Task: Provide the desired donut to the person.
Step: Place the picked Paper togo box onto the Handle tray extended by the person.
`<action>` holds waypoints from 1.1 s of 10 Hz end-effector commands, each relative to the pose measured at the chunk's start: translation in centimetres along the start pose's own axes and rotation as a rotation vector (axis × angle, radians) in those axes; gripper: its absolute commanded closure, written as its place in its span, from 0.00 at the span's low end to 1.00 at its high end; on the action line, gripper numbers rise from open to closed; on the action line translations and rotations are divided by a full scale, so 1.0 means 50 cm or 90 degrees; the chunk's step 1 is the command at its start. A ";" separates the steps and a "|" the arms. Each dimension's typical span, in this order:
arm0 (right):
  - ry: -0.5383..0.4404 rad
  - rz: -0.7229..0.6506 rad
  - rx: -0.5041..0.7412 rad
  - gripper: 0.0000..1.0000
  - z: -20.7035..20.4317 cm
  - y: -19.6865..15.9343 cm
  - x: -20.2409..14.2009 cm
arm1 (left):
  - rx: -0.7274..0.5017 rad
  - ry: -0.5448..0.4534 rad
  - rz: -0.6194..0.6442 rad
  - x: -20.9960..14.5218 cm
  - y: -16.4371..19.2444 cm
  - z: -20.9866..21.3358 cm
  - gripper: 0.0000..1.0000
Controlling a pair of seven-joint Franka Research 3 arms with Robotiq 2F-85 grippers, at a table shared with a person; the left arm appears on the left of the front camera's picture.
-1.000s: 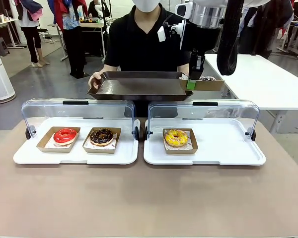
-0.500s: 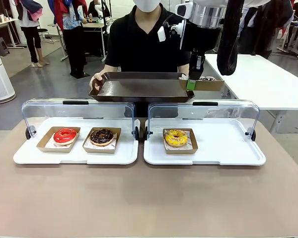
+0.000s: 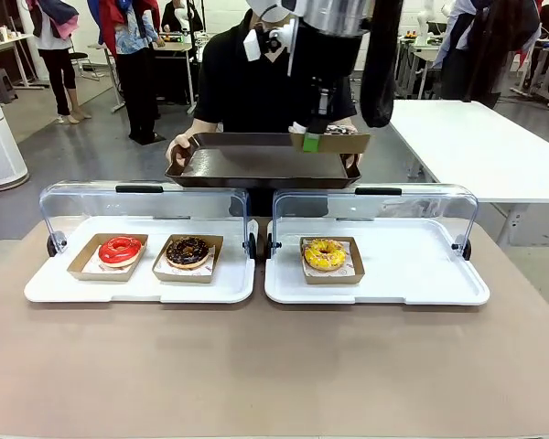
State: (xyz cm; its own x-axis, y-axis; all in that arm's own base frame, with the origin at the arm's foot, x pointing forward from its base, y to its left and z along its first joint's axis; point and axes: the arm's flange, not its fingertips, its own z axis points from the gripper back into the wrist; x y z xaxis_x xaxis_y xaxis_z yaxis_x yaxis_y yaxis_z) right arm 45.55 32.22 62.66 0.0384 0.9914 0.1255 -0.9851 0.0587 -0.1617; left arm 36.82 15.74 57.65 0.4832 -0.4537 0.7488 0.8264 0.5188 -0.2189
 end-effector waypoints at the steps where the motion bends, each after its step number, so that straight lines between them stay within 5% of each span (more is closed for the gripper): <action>1: 0.024 -0.030 -0.025 0.98 -0.042 -0.066 0.035 | -0.005 -0.008 -0.004 0.000 -0.001 0.001 0.00; 9: 0.012 -0.060 0.040 0.98 -0.164 -0.189 0.024 | -0.005 -0.008 -0.004 0.000 -0.001 0.001 0.00; 10: 0.005 -0.057 0.047 0.54 -0.164 -0.189 0.022 | -0.005 -0.008 -0.004 0.000 -0.001 0.001 0.00; 11: 0.006 -0.052 0.047 0.39 -0.162 -0.187 0.023 | -0.005 -0.008 -0.004 0.000 -0.001 0.001 0.00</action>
State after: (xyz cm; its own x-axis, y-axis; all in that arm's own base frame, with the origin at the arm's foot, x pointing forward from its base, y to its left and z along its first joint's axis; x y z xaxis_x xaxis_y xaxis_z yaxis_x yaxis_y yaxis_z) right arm 55.96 33.67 55.75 0.1394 0.9834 0.1165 -0.9834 0.1513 -0.1002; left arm 36.81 15.75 57.64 0.4835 -0.4536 0.7487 0.8262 0.5190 -0.2191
